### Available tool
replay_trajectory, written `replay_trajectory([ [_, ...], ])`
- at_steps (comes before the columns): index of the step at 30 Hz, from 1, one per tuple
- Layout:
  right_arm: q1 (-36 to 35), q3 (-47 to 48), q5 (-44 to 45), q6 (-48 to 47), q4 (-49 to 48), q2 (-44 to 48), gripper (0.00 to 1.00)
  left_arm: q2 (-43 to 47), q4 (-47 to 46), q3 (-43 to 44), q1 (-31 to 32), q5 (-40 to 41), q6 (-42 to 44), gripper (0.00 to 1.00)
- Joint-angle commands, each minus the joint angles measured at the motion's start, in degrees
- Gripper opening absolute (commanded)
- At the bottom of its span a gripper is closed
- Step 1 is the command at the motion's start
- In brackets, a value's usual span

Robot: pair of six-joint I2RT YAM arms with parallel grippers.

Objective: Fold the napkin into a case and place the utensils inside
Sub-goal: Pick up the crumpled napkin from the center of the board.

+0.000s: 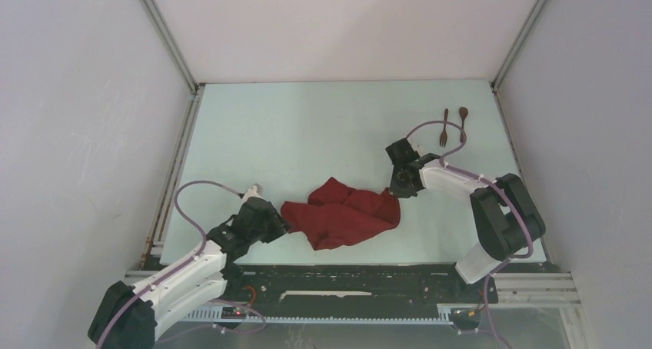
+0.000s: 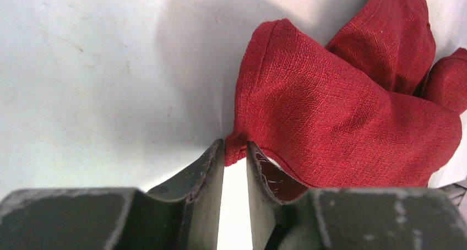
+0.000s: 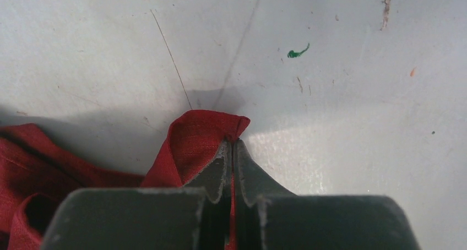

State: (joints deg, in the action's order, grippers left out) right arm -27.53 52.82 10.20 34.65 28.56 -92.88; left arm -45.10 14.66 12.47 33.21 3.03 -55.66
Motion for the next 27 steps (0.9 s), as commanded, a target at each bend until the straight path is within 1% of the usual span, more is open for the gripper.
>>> replay_trajectory([
  [1,0.5,-1.5,-0.2,2.0,-1.8,4.3,0.00,3.2,1.9,0.8,0.4,6.0,1.1,0.29],
  [2,0.5,-1.5,-0.5,2.0,-1.8,4.9,0.00,3.2,3.3,1.6,0.4,6.6,0.9,0.32],
  [3,0.5,-1.5,-0.5,2.0,-1.6,5.4,0.00,2.9,5.7,2.8,0.4,7.2,0.5,0.42],
  [4,0.5,-1.5,-0.4,1.9,-1.4,5.9,0.00,2.5,8.1,4.1,0.4,7.7,0.0,0.49],
  [7,0.6,-1.5,-0.2,1.8,-0.9,7.1,0.00,-1.0,15.3,8.3,0.4,10.1,-1.3,0.52],
  [8,0.7,-1.5,-0.4,1.9,-0.8,7.6,0.00,-3.1,19.2,10.5,0.4,10.6,-2.7,0.55],
  [10,0.7,-1.5,-1.2,2.1,-0.9,8.2,0.00,-7.8,23.3,14.7,0.6,8.7,-4.2,0.57],
  [12,0.7,-1.5,-1.4,2.4,-1.0,8.7,0.00,-11.6,25.7,17.9,1.9,6.1,-6.4,0.56],
  [13,0.7,-1.6,-1.3,2.4,-1.2,8.9,0.00,-12.8,27.0,19.3,2.7,6.1,-7.7,0.56],
  [16,0.7,-2.4,-1.3,2.3,-2.5,9.5,0.00,-15.4,28.3,22.3,4.6,6.6,-10.4,0.60],
  [20,1.0,-3.8,-1.7,1.2,-3.4,10.3,0.00,-19.9,28.9,25.0,5.2,5.9,-13.6,0.67],
  [22,1.4,-4.8,-2.3,0.7,-4.4,11.0,0.00,-23.1,29.4,26.0,5.3,5.6,-14.8,0.66],
  [24,2.3,-5.8,-3.1,0.5,-5.2,11.7,0.00,-26.3,30.2,27.3,5.3,5.0,-15.8,0.62],
  [25,2.6,-6.2,-3.8,0.4,-5.7,12.0,0.00,-28.5,30.8,27.8,5.4,4.5,-16.4,0.59],
  [27,3.6,-7.0,-5.1,0.1,-6.6,12.4,0.00,-31.1,31.3,28.4,5.4,4.5,-17.3,0.51],
])
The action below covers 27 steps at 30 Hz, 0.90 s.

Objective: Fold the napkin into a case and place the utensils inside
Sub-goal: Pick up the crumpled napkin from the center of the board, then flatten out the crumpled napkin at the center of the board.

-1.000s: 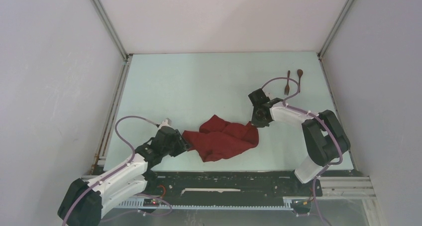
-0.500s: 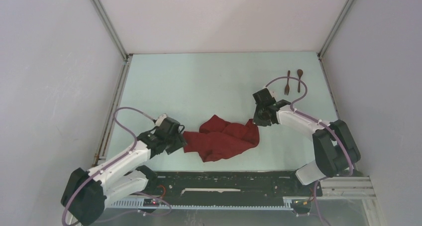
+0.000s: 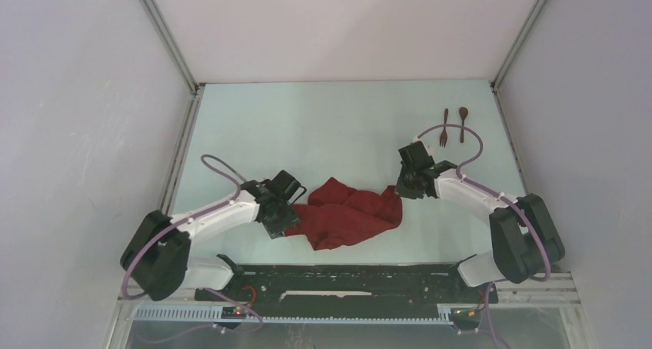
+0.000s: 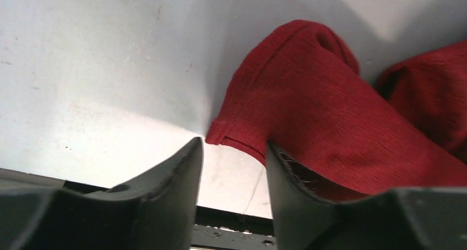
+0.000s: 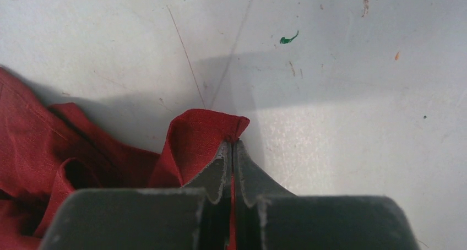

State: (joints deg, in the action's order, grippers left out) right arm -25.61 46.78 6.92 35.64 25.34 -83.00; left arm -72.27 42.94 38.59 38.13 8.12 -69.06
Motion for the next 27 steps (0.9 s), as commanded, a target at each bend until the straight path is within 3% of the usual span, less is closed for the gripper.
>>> replay_trajectory([
  [1,2.0,-1.3,-2.3,-1.0,-3.7,2.7,0.00,-4.8,2.9,2.2,0.5,-0.5,-4.2,0.48],
  [11,3.6,-2.6,-3.2,-3.0,-3.6,4.9,0.00,-12.1,-1.8,0.2,0.3,1.6,-5.0,0.46],
  [12,3.6,-2.6,-3.4,-3.0,-3.6,5.1,0.00,-13.0,-2.2,0.2,0.3,1.2,-5.1,0.44],
  [19,3.3,-2.6,-4.4,-2.4,-3.7,5.3,0.00,-14.5,-3.5,-0.7,-1.1,1.8,-4.4,0.03],
  [23,3.9,-2.6,-3.0,-2.6,-3.4,5.2,0.00,-9.0,-0.8,2.1,-1.4,6.7,-0.4,0.00],
  [27,4.5,-1.2,-4.1,-3.7,-3.6,11.8,0.00,2.7,2.2,10.1,-1.4,11.2,9.4,0.00],
])
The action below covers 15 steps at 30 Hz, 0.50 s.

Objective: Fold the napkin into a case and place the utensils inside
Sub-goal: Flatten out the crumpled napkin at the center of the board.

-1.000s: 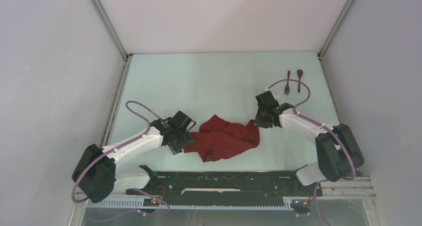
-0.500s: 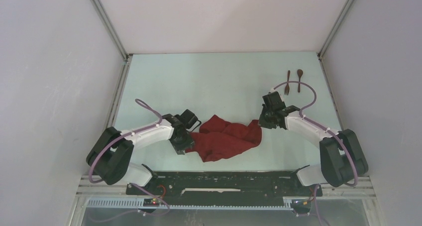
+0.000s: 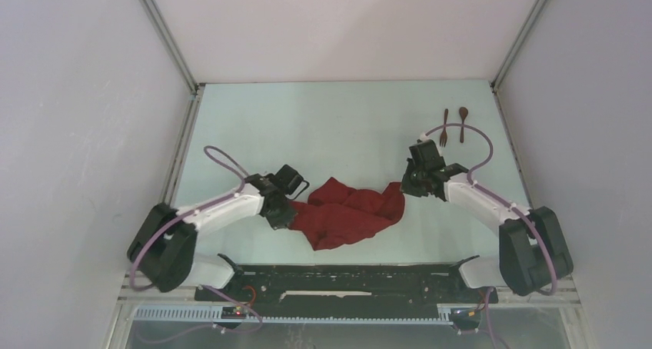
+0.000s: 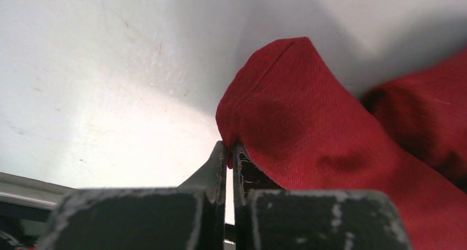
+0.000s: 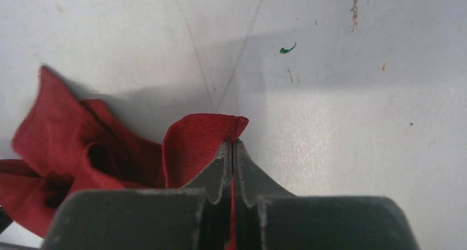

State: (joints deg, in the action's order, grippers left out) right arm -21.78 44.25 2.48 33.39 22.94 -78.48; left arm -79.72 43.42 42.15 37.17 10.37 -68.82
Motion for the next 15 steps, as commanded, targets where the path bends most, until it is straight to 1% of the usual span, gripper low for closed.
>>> replay_trajectory([
  [1,0.9,1.8,-0.3,-1.7,-1.6,9.7,0.00,13.4,2.0,9.4,-0.5,9.8,11.7,0.00],
  [3,2.1,3.5,-4.5,-1.8,-3.2,15.6,0.00,18.3,2.7,15.1,-0.5,12.2,15.7,0.00],
  [5,3.3,6.0,-8.0,-1.2,-4.8,19.1,0.00,21.7,2.2,20.9,-0.5,13.5,20.7,0.00],
  [7,3.7,10.6,-9.2,-1.3,-5.4,20.3,0.00,23.5,2.5,27.2,-0.7,15.4,25.6,0.00],
  [9,3.9,16.0,-9.7,-1.7,-6.2,19.4,0.00,23.7,3.1,33.5,-1.9,17.5,29.8,0.00],
  [11,4.6,21.9,-10.1,-1.6,-7.3,16.7,0.00,22.2,3.1,39.3,-6.9,15.4,32.9,0.00],
  [13,5.9,28.6,-10.6,-1.3,-9.4,12.3,0.00,19.1,1.1,46.2,-13.6,10.5,35.7,0.00],
  [15,7.0,37.1,-11.3,-0.8,-11.2,6.3,0.00,13.9,-1.4,53.0,-19.7,6.4,38.5,0.00],
])
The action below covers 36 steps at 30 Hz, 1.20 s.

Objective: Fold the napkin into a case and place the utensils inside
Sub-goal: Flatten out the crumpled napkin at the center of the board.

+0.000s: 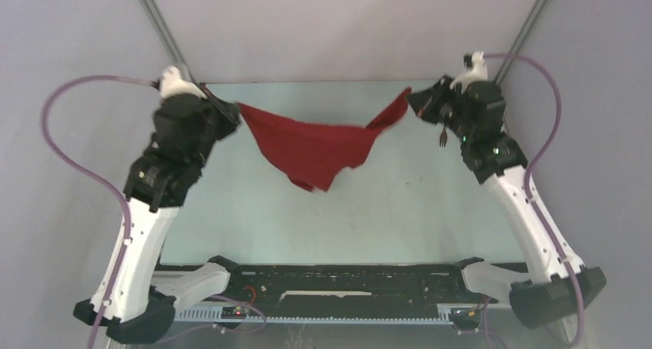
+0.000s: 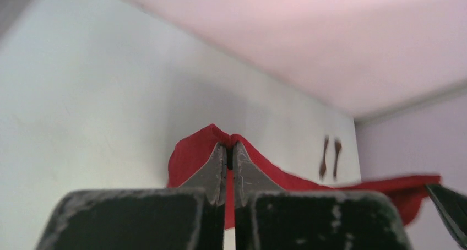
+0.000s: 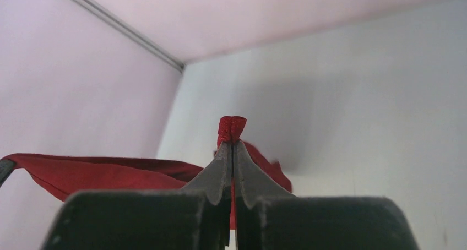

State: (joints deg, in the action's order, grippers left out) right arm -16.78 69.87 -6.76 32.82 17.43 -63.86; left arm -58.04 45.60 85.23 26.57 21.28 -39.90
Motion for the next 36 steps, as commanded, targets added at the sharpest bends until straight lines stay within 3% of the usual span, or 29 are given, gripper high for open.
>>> replay_trajectory([
  [1,2.4,16.5,-2.8,0.1,-5.6,-12.0,0.00,-11.4,-3.6,15.4,-12.0,-6.7,10.7,0.00],
  [4,2.5,32.0,-4.5,1.2,-6.3,-21.3,0.00,-23.6,-1.0,36.0,-17.8,-12.1,12.2,0.00],
  [7,2.5,49.3,-6.9,3.1,-1.3,-30.3,0.00,-32.9,4.4,56.3,-19.4,-12.3,13.7,0.00],
  [9,2.5,57.8,-8.0,3.4,2.7,-34.7,0.00,-34.9,6.2,61.9,-20.0,-13.7,13.5,0.00],
  [12,2.4,62.9,-9.4,3.1,4.3,-37.4,0.00,-29.6,1.6,52.6,-20.3,-14.8,13.1,0.00],
  [15,2.4,62.3,-8.0,2.2,4.2,-37.0,0.00,-23.9,-4.0,41.7,-20.5,-11.9,13.0,0.00],
  [18,2.4,61.5,-7.3,2.4,1.4,-37.7,0.00,-22.6,-9.1,36.4,-21.0,-10.3,13.1,0.00],
  [22,2.8,67.4,-6.2,2.0,-0.7,-43.7,0.00,-29.6,-11.1,42.3,-22.5,-10.2,12.4,0.00],
  [25,3.4,77.4,-5.7,2.2,1.0,-51.1,0.00,-38.1,-10.0,54.2,-23.8,-12.2,12.0,0.00],
  [28,5.0,79.5,-7.5,4.9,-3.4,-54.2,0.00,-44.2,-11.9,63.9,-25.2,-13.8,11.1,0.00],
  [32,5.3,79.5,-7.7,5.8,-9.8,-54.9,0.00,-43.3,-22.6,58.9,-26.3,-14.3,9.8,0.00],
  [36,5.5,81.9,-6.9,6.3,-11.2,-55.9,0.00,-44.0,-26.7,58.8,-26.4,-15.8,8.7,0.00],
])
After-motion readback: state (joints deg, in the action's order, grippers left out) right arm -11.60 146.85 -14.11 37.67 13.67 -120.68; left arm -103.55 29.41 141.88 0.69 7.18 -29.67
